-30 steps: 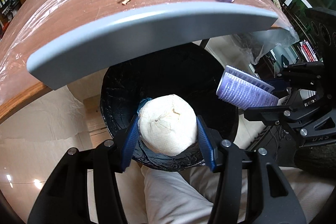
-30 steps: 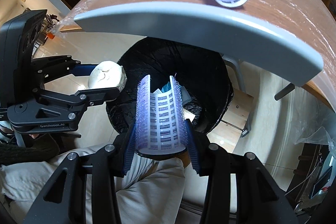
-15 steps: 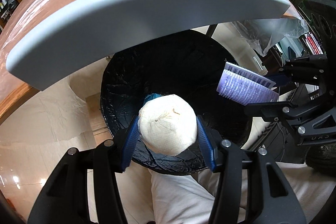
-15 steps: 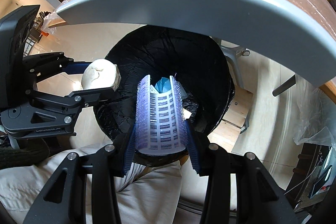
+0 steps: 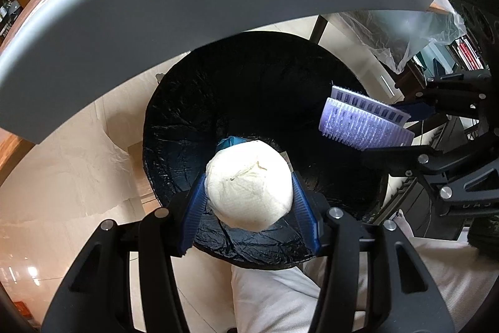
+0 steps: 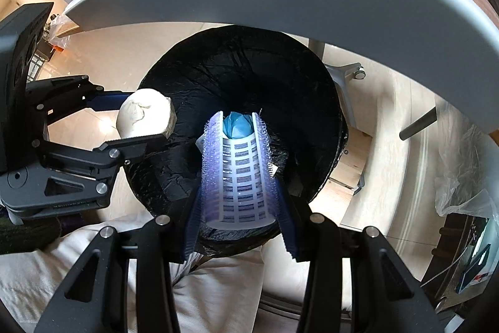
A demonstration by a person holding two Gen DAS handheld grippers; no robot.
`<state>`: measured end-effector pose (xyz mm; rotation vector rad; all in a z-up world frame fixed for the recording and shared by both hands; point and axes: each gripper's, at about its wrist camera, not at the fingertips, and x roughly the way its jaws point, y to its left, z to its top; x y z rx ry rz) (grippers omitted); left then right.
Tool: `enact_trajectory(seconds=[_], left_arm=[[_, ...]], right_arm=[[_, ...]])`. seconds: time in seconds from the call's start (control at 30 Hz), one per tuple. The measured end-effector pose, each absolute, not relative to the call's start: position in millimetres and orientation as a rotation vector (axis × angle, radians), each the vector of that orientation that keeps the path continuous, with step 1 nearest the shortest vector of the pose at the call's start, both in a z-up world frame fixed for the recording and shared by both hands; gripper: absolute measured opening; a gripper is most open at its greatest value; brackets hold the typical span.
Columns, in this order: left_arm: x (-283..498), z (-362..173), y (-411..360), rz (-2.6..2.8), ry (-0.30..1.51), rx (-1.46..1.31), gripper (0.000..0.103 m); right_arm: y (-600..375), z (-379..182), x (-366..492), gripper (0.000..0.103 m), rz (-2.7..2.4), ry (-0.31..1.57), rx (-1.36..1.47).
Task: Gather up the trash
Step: 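Open the right tool to drop the roller while the left tool drops the ball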
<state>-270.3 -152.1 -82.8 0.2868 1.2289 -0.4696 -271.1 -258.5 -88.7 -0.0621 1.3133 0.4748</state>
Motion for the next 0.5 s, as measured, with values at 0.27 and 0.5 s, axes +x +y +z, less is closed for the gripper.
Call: enact_trajectory(seconds=[0.27, 0.5], left_arm=[[-265.1, -88.1, -151.6, -0.456, 1.229, 0.311, 0.054], [-261.4, -93.1, -153.6, -0.447, 1.229, 0.326, 0.054]], right_arm=[[-254.0, -91.2, -268.3, 0.043, 0.467, 1.315, -0.067], [-251.5, -91.4, -265.2, 0.043, 0.466, 1.312, -0.072]])
